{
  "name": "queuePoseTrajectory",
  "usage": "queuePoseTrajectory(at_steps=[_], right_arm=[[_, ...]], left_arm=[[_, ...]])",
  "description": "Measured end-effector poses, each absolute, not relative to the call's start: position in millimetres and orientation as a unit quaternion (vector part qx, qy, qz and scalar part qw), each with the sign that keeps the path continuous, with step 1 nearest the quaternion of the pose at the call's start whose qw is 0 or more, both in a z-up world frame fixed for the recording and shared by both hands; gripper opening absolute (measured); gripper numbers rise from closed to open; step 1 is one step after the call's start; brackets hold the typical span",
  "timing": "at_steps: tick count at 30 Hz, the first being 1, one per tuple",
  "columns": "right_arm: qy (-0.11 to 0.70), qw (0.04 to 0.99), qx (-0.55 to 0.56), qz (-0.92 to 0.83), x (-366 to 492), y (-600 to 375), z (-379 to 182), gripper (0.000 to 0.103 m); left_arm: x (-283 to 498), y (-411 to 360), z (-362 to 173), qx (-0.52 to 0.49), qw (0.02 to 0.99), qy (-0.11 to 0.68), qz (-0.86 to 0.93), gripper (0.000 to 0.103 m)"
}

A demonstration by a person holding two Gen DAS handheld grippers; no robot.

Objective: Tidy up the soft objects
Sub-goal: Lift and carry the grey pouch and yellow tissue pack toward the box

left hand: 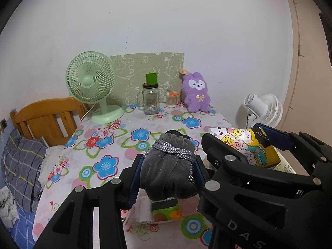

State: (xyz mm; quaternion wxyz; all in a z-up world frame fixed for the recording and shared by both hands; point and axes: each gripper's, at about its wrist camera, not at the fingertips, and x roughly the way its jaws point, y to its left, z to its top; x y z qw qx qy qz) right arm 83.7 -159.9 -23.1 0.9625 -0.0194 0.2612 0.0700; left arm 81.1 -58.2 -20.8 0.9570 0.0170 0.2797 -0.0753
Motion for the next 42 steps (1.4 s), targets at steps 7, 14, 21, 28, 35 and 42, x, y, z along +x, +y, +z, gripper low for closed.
queuePoseTrajectory(at_steps=[7,14,21,28,35,42], right_arm=[[0.258,0.964,-0.014,0.059,88,-184,-20,0.076],[0.259,0.965,-0.007,0.046,95,-209,-18,0.076],[0.262,0.964,0.000,0.029,102,-235,-21,0.076],[0.269,0.963,0.008,0.016,110,-256,-28,0.076],[0.280,0.960,0.014,0.003,117,-274,-39,0.076],[0.293,0.956,0.021,-0.008,123,-288,-51,0.076]], left_arm=[[89,-80,-18,0.020,0.956,0.280,-0.090,0.048],[99,-104,-17,0.025,0.953,0.282,-0.109,0.048],[108,-129,-22,0.035,0.950,0.285,-0.127,0.048],[121,-151,-29,0.044,0.943,0.296,-0.143,0.048],[134,-169,-41,0.051,0.934,0.316,-0.162,0.048],[145,-184,-56,0.065,0.922,0.340,-0.172,0.050]])
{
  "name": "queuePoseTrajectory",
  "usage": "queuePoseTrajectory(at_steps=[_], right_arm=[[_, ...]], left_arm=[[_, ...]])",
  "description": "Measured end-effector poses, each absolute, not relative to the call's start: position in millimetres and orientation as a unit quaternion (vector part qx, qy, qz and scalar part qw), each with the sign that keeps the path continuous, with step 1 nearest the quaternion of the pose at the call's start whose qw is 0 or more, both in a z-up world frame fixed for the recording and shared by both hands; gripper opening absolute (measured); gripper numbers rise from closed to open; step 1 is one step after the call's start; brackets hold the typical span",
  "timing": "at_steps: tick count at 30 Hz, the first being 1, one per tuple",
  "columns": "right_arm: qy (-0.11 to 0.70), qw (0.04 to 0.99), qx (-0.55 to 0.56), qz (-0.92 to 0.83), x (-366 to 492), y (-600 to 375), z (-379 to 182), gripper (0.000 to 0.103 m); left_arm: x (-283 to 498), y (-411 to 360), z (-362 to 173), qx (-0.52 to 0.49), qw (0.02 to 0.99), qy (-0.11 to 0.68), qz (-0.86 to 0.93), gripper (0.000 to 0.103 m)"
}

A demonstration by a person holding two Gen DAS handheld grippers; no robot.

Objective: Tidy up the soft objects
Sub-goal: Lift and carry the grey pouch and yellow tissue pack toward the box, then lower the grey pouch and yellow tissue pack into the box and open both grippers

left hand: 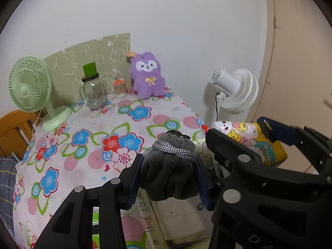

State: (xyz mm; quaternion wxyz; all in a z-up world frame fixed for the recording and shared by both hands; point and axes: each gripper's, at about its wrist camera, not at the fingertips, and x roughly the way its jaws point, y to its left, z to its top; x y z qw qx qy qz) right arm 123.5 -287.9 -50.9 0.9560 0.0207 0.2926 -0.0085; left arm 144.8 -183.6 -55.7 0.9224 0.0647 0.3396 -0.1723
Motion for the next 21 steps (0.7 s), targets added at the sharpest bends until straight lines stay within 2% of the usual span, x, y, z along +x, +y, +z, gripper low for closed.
queuePoseTrajectory(at_steps=[5,8,10,12,21], right_arm=[[0.301,0.953,0.022,-0.013,128,-292,-60,0.076],[0.304,0.952,0.023,-0.018,130,-294,-63,0.076],[0.306,0.952,0.027,-0.024,132,-297,-64,0.076],[0.307,0.951,0.034,-0.025,135,-299,-66,0.076],[0.308,0.951,0.035,-0.020,143,-293,-69,0.076]], left_arm=[[149,-188,-66,0.071,0.916,0.353,-0.174,0.052],[152,-186,-65,0.064,0.919,0.353,-0.161,0.067],[154,-183,-64,0.060,0.923,0.348,-0.153,0.081],[155,-180,-64,0.059,0.924,0.347,-0.152,0.086],[157,-178,-66,0.079,0.922,0.350,-0.146,0.094]])
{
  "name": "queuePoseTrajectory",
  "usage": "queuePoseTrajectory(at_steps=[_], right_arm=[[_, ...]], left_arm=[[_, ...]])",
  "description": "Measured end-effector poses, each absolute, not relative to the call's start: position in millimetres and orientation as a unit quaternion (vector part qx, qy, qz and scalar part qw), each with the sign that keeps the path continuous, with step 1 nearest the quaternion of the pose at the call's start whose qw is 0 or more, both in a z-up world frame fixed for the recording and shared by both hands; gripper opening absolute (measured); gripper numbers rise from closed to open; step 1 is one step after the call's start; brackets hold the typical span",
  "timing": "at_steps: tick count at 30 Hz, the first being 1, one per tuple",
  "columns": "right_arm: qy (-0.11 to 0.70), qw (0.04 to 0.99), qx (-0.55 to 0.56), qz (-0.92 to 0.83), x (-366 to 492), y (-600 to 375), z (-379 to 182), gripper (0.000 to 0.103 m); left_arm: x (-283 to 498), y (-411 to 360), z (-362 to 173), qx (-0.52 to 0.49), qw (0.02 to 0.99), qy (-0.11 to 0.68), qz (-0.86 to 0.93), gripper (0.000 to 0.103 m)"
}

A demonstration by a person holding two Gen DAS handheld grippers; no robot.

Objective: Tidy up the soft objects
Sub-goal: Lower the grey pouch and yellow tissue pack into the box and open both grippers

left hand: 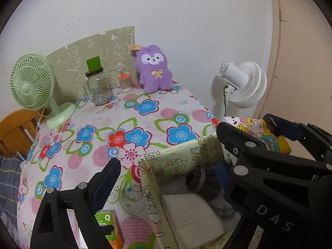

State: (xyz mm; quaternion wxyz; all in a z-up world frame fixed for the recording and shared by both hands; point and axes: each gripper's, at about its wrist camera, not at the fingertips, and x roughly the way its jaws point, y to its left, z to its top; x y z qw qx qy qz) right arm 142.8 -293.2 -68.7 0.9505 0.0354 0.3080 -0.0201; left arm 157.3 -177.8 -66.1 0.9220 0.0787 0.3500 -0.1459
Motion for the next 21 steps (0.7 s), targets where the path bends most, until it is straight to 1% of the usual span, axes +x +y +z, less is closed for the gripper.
queuePoseTrajectory(at_steps=[5,10,12,14,21], right_arm=[[0.310,0.950,0.036,-0.016,146,-289,-72,0.077],[0.316,0.948,0.037,-0.015,146,-285,-73,0.082],[0.312,0.949,0.033,-0.015,143,-283,-72,0.089],[0.303,0.952,0.028,-0.020,139,-280,-70,0.094],[0.286,0.958,0.016,-0.028,122,-271,-60,0.095]], left_arm=[[158,-174,-68,0.080,0.920,0.356,-0.143,0.095],[153,-172,-66,0.082,0.921,0.354,-0.143,0.100],[151,-171,-66,0.083,0.921,0.352,-0.142,0.100],[148,-169,-64,0.082,0.923,0.350,-0.142,0.100],[135,-158,-55,0.075,0.929,0.336,-0.140,0.101]])
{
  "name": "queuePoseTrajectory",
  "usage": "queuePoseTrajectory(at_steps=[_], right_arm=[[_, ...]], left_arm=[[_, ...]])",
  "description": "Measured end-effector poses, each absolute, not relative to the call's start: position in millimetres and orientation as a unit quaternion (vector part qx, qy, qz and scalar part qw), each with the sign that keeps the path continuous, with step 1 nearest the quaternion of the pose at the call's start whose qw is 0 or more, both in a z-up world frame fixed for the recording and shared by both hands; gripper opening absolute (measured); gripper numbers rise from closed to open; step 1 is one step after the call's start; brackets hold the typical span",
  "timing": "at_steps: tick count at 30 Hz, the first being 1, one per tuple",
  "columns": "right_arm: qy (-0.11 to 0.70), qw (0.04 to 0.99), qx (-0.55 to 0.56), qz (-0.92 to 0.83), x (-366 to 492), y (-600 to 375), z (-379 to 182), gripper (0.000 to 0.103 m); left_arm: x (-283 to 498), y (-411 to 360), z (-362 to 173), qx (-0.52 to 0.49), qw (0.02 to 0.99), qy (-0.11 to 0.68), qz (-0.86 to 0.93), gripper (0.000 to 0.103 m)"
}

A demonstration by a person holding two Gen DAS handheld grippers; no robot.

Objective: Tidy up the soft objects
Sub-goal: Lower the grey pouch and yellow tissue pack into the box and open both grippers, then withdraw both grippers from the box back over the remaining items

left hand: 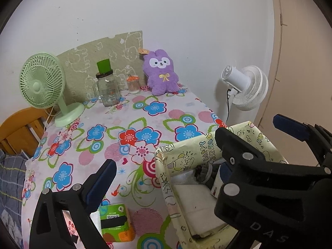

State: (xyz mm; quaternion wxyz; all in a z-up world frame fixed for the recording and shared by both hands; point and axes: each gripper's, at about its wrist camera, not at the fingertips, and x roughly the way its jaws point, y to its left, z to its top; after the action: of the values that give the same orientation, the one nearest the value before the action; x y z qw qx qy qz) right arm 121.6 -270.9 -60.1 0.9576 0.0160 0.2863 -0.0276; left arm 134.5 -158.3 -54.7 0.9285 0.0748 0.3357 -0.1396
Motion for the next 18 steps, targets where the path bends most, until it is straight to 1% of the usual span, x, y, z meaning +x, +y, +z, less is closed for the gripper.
queuePoseTrajectory(at_steps=[13,18], right_arm=[[0.259,0.965,0.021,-0.029,88,-246,-38,0.095],[0.253,0.967,0.027,-0.029,79,-236,-33,0.099]], left_arm=[[106,-132,-31,0.073,0.941,0.304,-0.132,0.101],[97,-124,-26,0.072,0.943,0.299,-0.130,0.101]])
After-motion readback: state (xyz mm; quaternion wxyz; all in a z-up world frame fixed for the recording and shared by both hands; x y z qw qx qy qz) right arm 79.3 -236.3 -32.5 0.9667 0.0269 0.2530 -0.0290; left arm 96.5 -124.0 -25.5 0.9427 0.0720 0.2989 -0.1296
